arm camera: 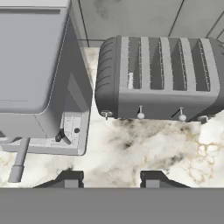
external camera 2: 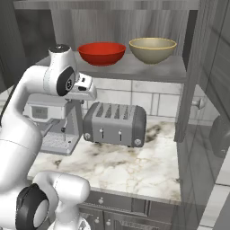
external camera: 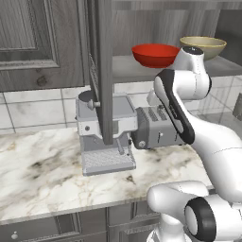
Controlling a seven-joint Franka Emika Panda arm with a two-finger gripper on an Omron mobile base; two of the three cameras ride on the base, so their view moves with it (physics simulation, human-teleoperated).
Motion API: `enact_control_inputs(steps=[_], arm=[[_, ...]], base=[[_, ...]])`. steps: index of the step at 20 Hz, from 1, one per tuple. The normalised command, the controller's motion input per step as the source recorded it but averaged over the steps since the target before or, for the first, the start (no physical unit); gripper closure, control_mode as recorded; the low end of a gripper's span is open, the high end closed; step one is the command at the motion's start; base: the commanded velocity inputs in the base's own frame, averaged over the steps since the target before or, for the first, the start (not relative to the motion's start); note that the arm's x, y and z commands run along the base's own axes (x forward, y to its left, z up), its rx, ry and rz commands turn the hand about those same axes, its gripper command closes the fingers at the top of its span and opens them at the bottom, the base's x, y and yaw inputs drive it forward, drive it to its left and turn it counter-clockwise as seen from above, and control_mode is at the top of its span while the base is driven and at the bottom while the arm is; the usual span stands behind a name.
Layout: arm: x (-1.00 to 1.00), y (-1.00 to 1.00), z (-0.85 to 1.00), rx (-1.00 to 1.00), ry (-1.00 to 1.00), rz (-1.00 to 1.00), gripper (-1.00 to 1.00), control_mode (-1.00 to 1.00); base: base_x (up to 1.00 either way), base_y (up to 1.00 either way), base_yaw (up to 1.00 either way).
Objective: Pick up the bowls from the cabinet and place each bowl in front of a stool on the dining counter.
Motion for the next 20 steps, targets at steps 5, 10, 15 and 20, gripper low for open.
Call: enact_control_inputs(steps=[5, 10, 15, 20], arm=[[-0.13, 0.00, 0.04, 0.00, -0.13, -0.01, -1.00, -1.00], [-0.15, 0.00, 0.21, 0.00, -0.19, -0.08, -1.00, -1.00], [-0.04, 0.00, 0.22, 0.00, -0.12, -0.08, -1.00, -1.00], [0.00, 0.00, 0.31, 0.17, -0.12, -0.16, -1.00, -1.00]], base=[[0.00, 0.00, 0.00], [0.00, 0.00, 0.00], [0.00, 0.00, 0.00], [0.00, 0.00, 0.00]])
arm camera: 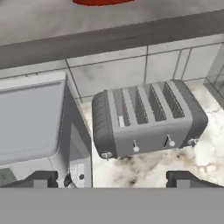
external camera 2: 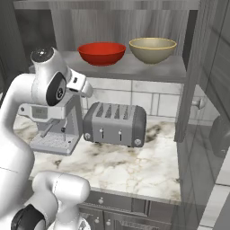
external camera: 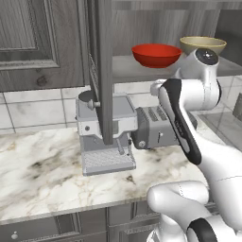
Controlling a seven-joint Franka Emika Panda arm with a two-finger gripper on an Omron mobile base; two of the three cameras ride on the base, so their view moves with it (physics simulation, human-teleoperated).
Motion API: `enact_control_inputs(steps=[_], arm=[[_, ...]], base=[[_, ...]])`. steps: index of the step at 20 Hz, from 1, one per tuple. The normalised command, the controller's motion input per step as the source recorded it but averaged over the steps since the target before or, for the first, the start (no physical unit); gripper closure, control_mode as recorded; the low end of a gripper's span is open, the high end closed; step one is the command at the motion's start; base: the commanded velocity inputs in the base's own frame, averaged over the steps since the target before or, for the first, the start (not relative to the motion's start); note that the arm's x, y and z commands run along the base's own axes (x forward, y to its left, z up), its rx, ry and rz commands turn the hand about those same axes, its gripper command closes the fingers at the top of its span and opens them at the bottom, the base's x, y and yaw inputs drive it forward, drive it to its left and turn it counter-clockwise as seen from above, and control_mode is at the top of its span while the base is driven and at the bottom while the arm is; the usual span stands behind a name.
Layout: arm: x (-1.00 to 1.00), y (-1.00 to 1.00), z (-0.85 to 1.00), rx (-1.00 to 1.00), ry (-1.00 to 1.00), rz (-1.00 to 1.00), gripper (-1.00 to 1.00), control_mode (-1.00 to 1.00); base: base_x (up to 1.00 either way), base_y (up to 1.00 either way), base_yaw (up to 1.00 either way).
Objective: Pick up the bowls from the cabinet and place each bowl in front of a stool on the dining counter.
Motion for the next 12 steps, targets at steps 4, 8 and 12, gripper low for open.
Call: enact_control_inputs(steps=[4, 8, 12], arm=[[0.00, -0.04, 0.40, 0.28, -0.08, -0.06, -1.00, -1.00], [0.00, -0.11, 0.43, 0.25, -0.02, 0.00, -1.00, -1.00], [0.00, 0.00, 0.46, 0.05, -0.03, 0.00, -1.00, -1.00]], base=[[0.00, 0.00, 0.00], [0.00, 0.00, 0.00], [0.00, 0.00, 0.00]])
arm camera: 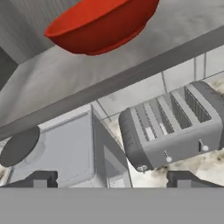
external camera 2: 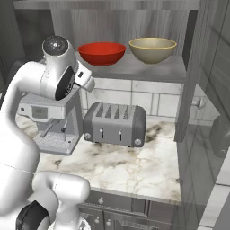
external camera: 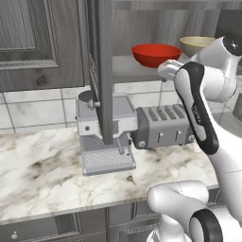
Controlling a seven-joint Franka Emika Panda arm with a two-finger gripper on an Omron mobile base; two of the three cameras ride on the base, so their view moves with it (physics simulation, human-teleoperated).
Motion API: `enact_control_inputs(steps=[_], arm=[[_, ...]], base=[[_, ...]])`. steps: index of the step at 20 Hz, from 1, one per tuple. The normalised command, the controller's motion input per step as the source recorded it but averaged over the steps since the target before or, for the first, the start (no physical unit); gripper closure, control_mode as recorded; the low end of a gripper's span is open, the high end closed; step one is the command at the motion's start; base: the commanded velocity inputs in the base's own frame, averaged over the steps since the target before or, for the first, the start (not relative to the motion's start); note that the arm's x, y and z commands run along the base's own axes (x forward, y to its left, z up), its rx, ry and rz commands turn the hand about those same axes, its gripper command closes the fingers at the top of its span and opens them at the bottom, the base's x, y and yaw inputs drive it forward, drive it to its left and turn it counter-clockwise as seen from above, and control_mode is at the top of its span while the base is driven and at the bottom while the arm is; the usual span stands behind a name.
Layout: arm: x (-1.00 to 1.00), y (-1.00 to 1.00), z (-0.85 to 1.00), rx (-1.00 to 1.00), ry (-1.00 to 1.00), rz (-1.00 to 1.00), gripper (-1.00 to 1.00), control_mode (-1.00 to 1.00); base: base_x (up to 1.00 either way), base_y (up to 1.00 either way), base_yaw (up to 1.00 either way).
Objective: Pick up the bowls from the cabinet and place each bowl in front of a stool on the dining counter.
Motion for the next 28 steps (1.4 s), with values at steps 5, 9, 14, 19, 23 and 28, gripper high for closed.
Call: enact_control_inputs(steps=[5, 9, 14, 19, 23, 28], arm=[[0.02, 0.00, 0.43, 0.00, -0.05, 0.00, -1.00, -1.00], [0.16, 0.00, 0.38, 0.00, 0.00, 0.00, -1.00, -1.00], [0.25, -0.02, 0.11, 0.00, -0.05, 0.00, -1.00, -1.00], [0.23, -0.17, 0.00, 0.00, -0.10, 0.00, -1.00, -1.00], [0.35, -0.34, 0.00, 0.00, -0.03, -0.04, -1.00, -1.00], [0.42, -0.13, 0.00, 0.00, 0.00, -0.12, -1.00, -1.00]], base=[[0.00, 0.00, 0.00], [0.00, 0.00, 0.00], [0.00, 0.00, 0.00], [0.00, 0.00, 0.00], [0.00, 0.00, 0.00], [0.00, 0.00, 0.00]])
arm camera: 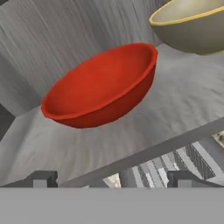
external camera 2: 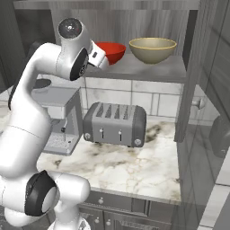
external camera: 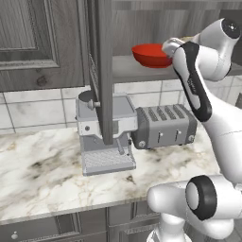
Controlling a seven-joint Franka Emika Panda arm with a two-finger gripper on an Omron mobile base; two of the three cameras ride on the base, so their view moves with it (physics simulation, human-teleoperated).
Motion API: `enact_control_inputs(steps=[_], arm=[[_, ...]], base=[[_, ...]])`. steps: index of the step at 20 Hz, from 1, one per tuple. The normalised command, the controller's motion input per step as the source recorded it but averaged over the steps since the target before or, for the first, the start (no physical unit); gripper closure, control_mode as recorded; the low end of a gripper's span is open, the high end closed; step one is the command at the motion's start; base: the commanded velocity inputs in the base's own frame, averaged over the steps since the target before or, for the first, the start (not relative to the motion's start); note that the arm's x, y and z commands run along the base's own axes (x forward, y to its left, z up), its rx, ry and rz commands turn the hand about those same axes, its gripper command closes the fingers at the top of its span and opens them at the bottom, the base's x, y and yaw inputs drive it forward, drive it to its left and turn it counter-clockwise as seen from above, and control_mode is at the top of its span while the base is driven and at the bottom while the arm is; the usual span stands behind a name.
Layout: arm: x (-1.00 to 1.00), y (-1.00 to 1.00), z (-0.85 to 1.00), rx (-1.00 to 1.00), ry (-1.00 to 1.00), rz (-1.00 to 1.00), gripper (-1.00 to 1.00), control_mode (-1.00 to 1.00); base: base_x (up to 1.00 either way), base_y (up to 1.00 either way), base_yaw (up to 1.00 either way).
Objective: Pick up the bowls from the cabinet and place each bowl in front of a stool on the dining counter.
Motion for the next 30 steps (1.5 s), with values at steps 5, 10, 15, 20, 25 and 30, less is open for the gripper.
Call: enact_control_inputs(steps=[5, 10, 15, 20, 25, 30], arm=[[0.37, 0.00, 0.00, 0.00, 0.06, -0.15, -1.00, -1.00], [0.30, 0.00, 0.00, 0.00, 0.06, -0.14, -1.00, -1.00], [0.28, 0.00, 0.00, 0.02, 0.08, -0.11, -1.00, -1.00], [0.29, 0.00, 0.00, 0.01, 0.04, -0.05, -1.00, -1.00], [0.27, 0.00, 0.00, 0.00, 0.03, -0.02, -1.00, -1.00], [0.23, 0.00, -0.07, 0.00, 0.00, -0.01, -1.00, -1.00]], base=[[0.00, 0.00, 0.00], [0.00, 0.00, 0.00], [0.00, 0.00, 0.00], [0.00, 0.00, 0.00], [0.00, 0.00, 0.00], [0.00, 0.00, 0.00]])
